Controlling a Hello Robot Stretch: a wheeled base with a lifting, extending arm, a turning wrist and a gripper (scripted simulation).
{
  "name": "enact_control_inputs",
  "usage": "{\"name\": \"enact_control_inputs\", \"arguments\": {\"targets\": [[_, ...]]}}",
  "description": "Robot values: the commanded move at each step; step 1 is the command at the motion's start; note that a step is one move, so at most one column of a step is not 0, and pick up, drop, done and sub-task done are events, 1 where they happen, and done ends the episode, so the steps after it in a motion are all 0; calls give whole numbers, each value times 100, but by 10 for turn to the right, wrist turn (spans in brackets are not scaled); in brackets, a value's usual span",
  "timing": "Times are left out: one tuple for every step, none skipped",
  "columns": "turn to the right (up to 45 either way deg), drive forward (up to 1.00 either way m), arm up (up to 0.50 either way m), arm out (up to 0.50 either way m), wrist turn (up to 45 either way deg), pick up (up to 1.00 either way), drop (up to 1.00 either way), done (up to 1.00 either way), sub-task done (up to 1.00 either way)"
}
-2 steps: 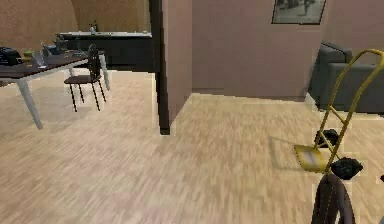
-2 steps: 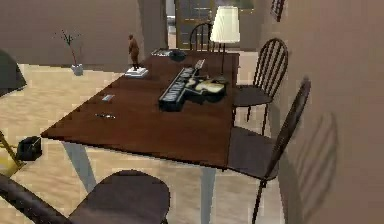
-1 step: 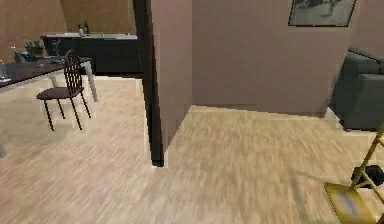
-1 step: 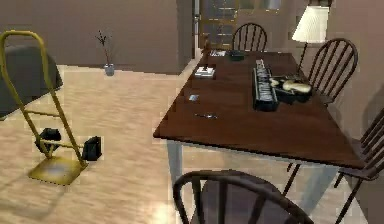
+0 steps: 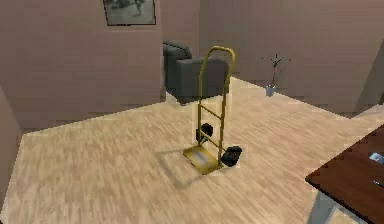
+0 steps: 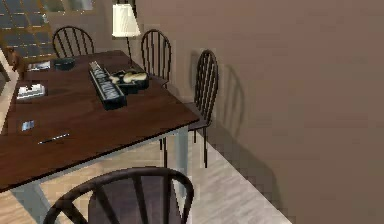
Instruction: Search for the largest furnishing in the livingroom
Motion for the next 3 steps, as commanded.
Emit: {"name": "enact_control_inputs", "arguments": {"targets": [[90, 0, 0, 0, 0, 0, 0, 0, 0], [0, 75, 0, 0, 0, 0, 0, 0, 0], [420, 0, 0, 0, 0, 0, 0, 0, 0]]}}
